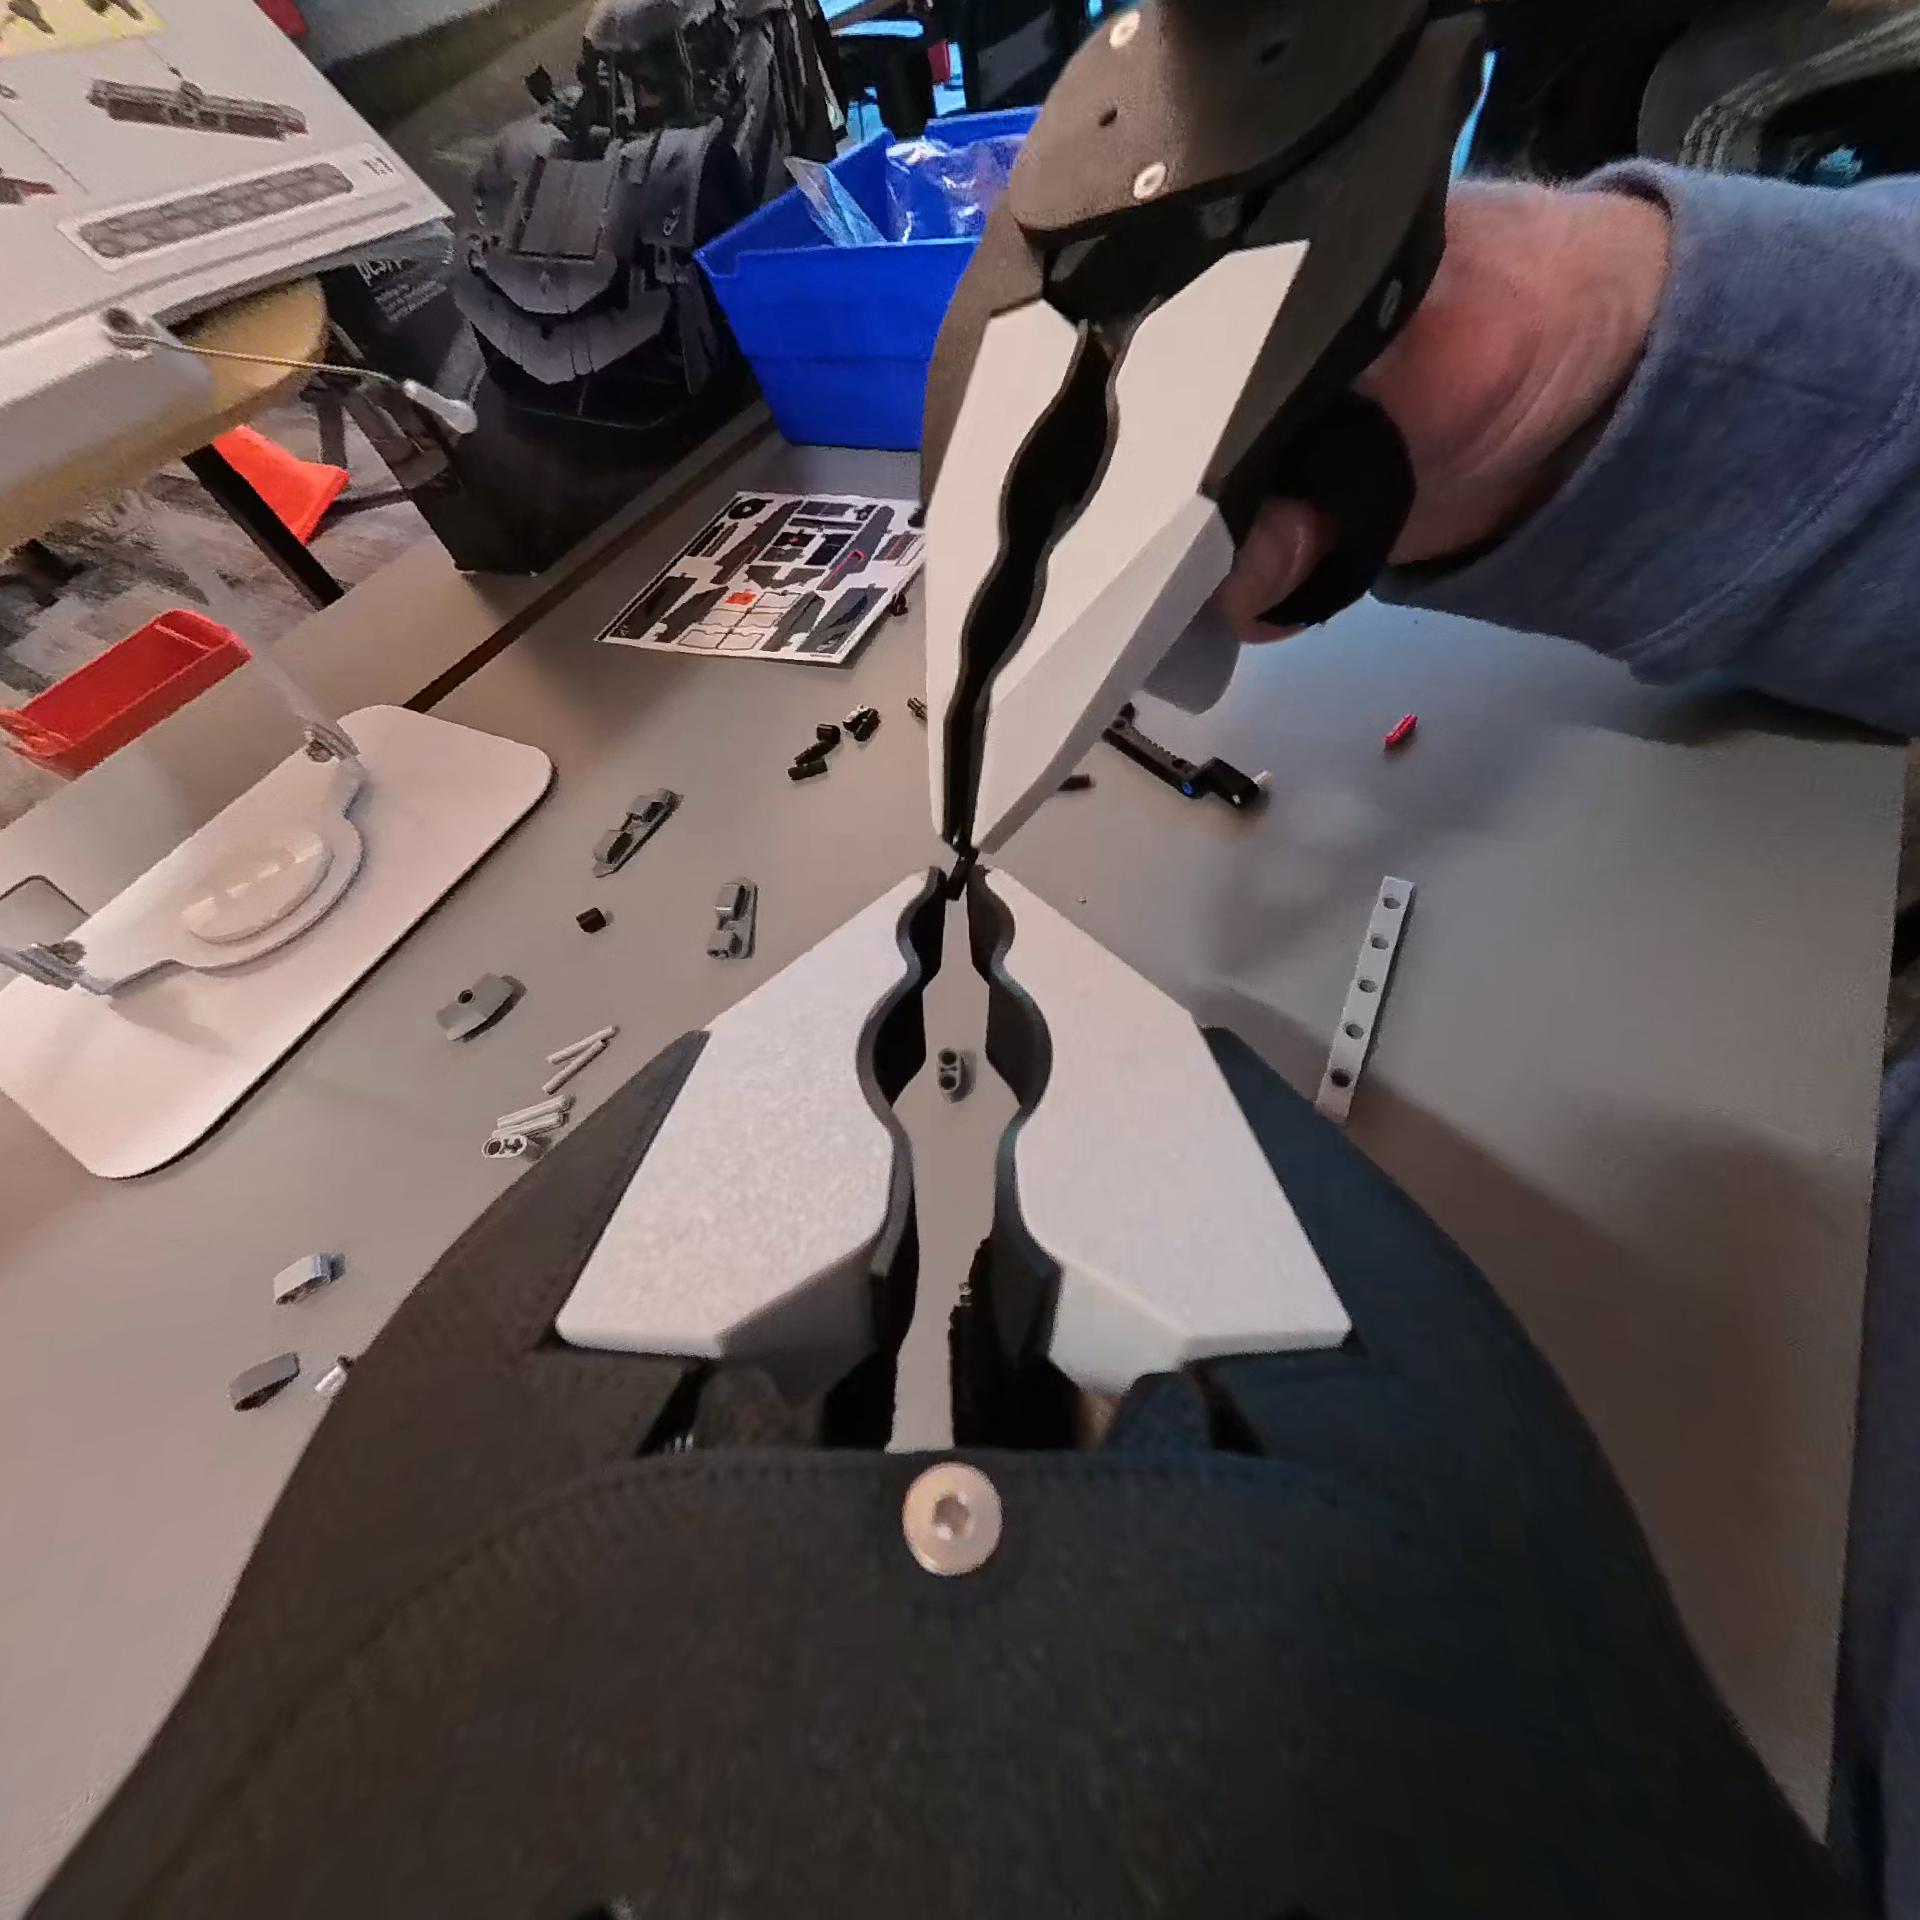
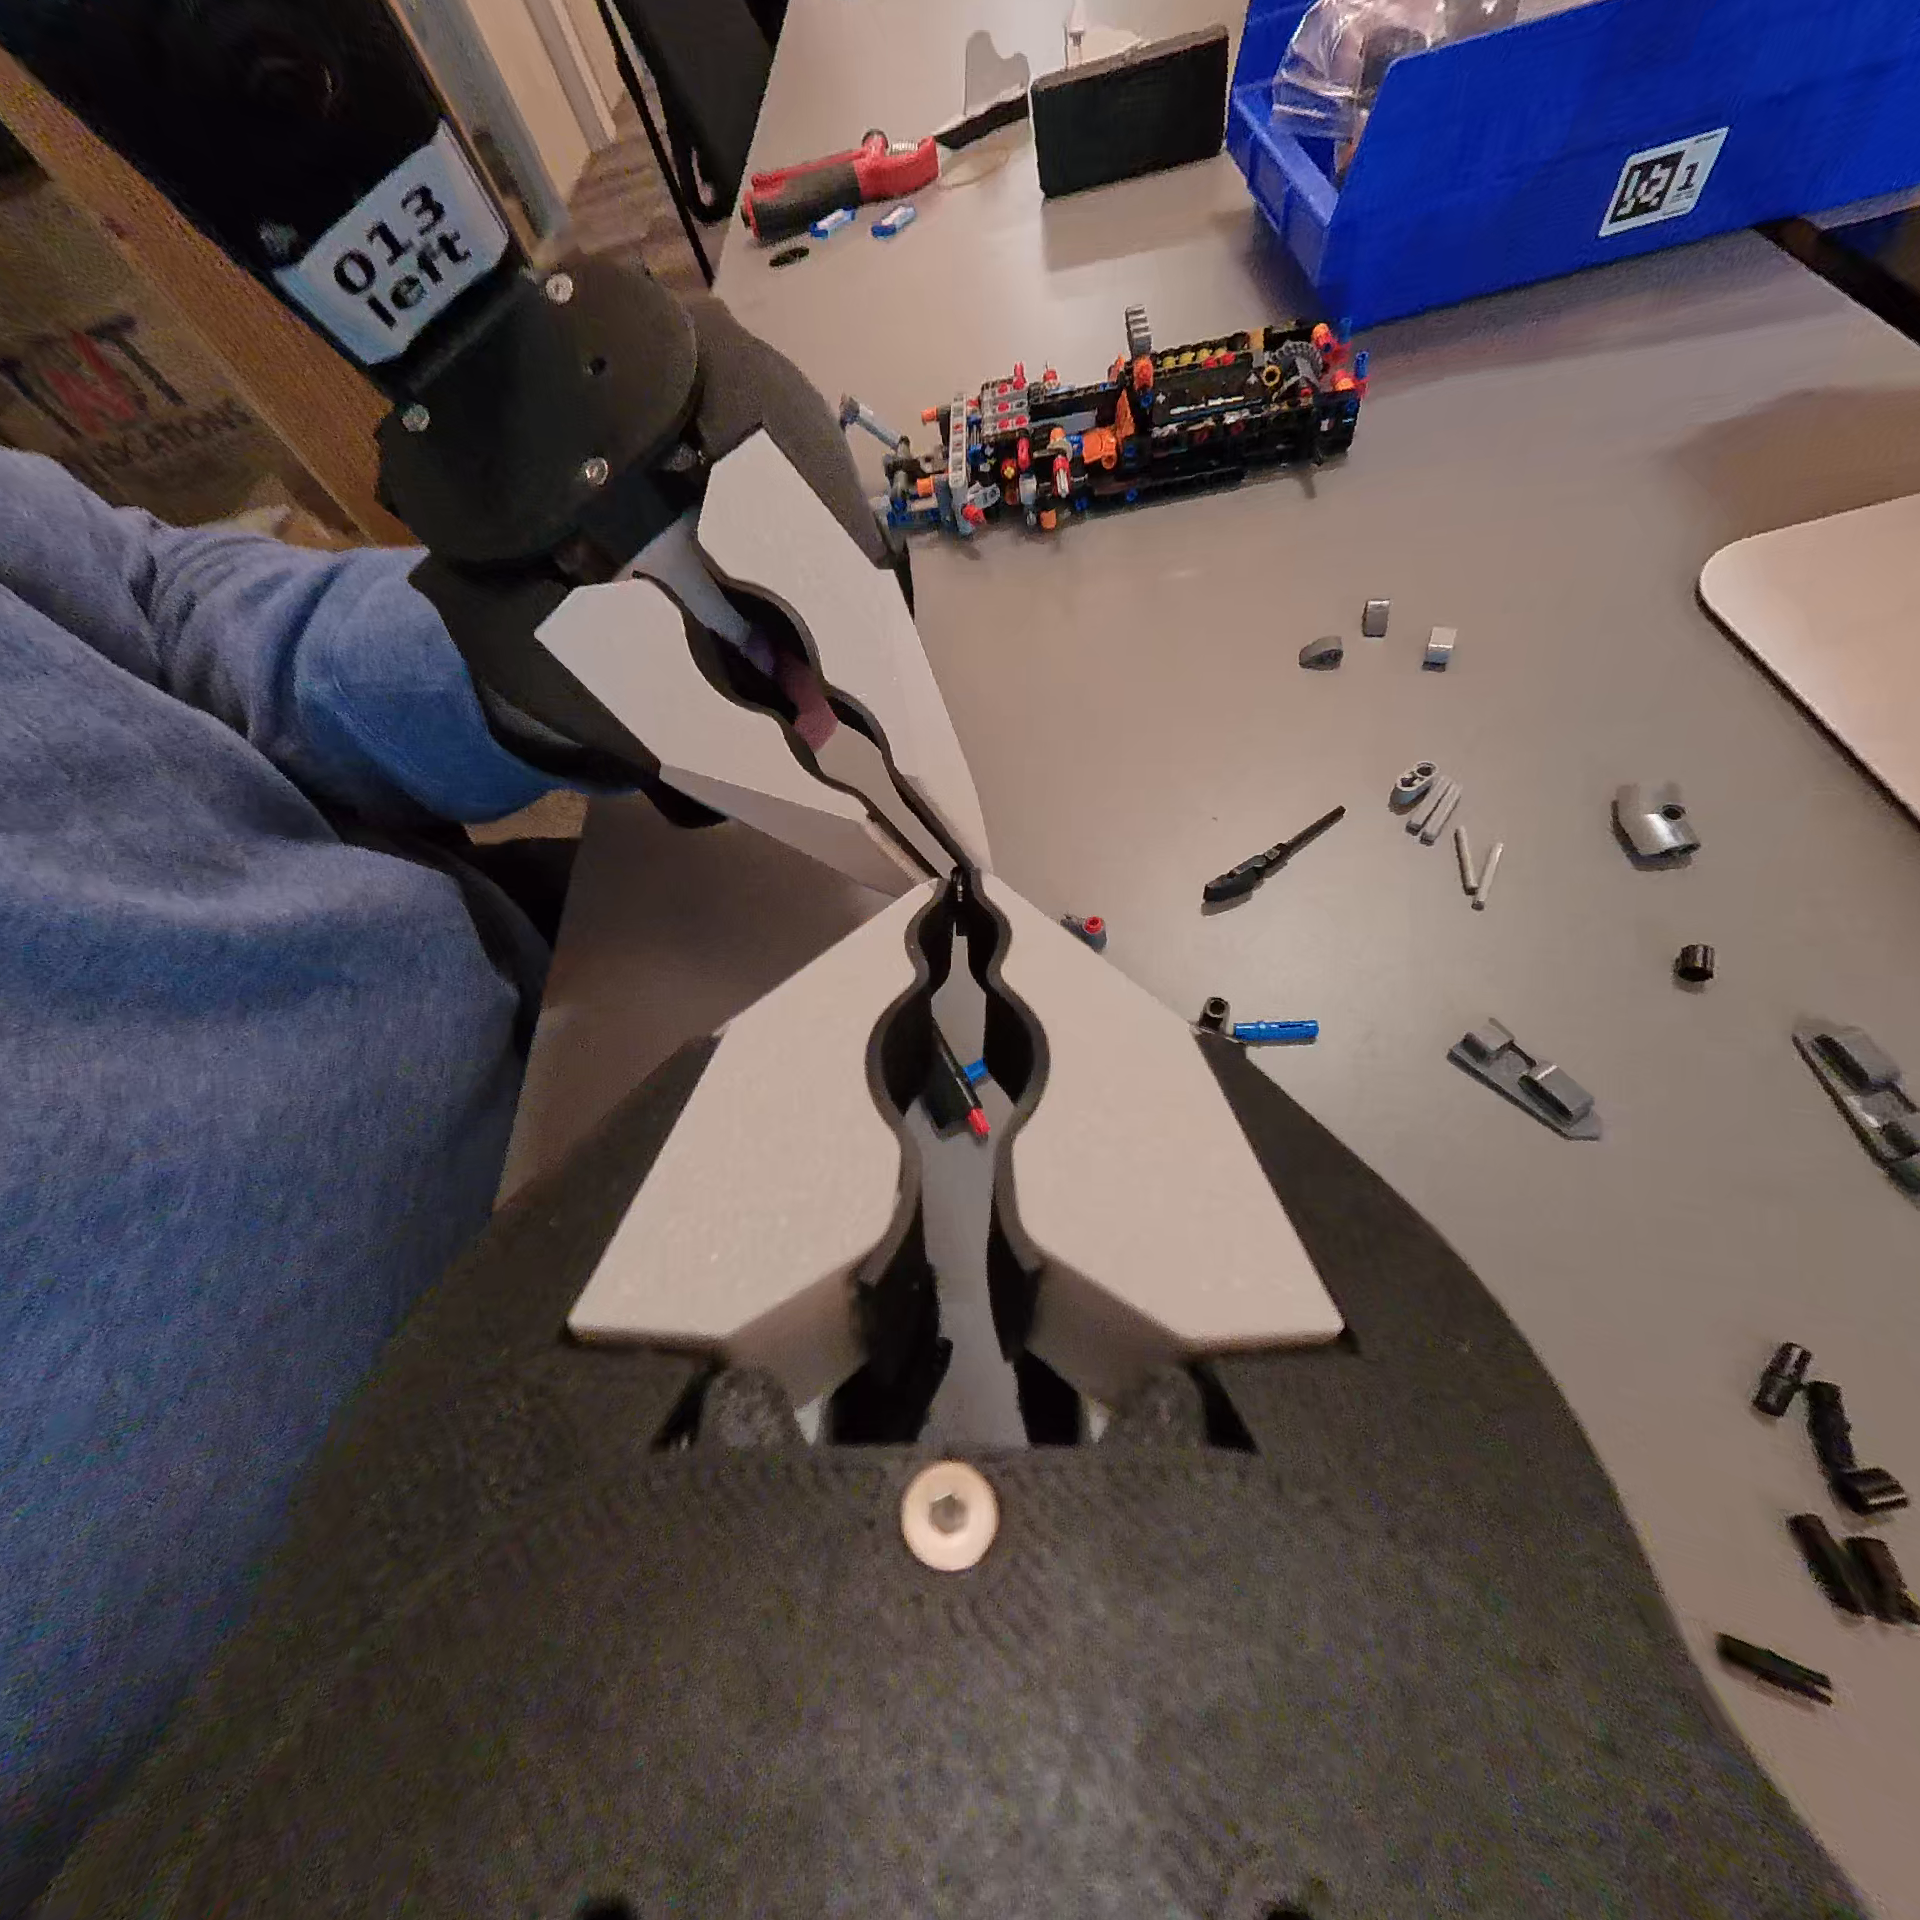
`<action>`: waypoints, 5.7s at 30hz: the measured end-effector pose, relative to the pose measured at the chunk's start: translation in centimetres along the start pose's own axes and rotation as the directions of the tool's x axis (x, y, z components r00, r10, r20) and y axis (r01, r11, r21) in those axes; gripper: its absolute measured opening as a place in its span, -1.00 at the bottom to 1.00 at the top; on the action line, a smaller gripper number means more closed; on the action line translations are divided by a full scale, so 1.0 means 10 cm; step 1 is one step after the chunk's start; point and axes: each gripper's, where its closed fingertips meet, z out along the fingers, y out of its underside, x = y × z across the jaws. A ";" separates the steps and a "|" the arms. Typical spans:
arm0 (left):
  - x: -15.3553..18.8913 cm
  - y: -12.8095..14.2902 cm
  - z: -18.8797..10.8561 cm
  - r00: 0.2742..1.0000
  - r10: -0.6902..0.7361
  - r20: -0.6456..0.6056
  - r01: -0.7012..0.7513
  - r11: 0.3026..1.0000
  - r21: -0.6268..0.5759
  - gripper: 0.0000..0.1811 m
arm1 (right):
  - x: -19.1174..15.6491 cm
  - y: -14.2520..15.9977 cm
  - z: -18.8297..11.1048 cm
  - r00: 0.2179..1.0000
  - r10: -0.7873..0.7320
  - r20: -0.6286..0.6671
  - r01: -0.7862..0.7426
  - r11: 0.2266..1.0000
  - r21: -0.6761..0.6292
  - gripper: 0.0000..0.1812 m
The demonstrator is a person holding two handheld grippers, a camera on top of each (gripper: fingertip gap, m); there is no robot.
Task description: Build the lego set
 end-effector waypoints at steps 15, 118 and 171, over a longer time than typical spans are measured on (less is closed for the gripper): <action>-0.08 -0.12 -0.07 0.996 -0.089 -0.010 0.090 0.993 0.078 -0.97 | 0.00 -0.19 -0.02 0.983 0.156 0.093 -0.170 0.972 0.165 -1.00; -0.30 1.17 0.02 0.951 -0.287 0.117 0.310 0.886 -0.345 -0.86 | 0.45 0.43 0.76 0.969 0.195 -0.150 -0.214 0.968 -0.127 -1.00; -0.31 1.19 0.10 0.962 -0.245 0.120 0.273 0.885 -0.378 -0.95 | 0.45 0.54 0.93 0.898 -0.190 -0.396 -0.016 0.887 -0.461 -1.00</action>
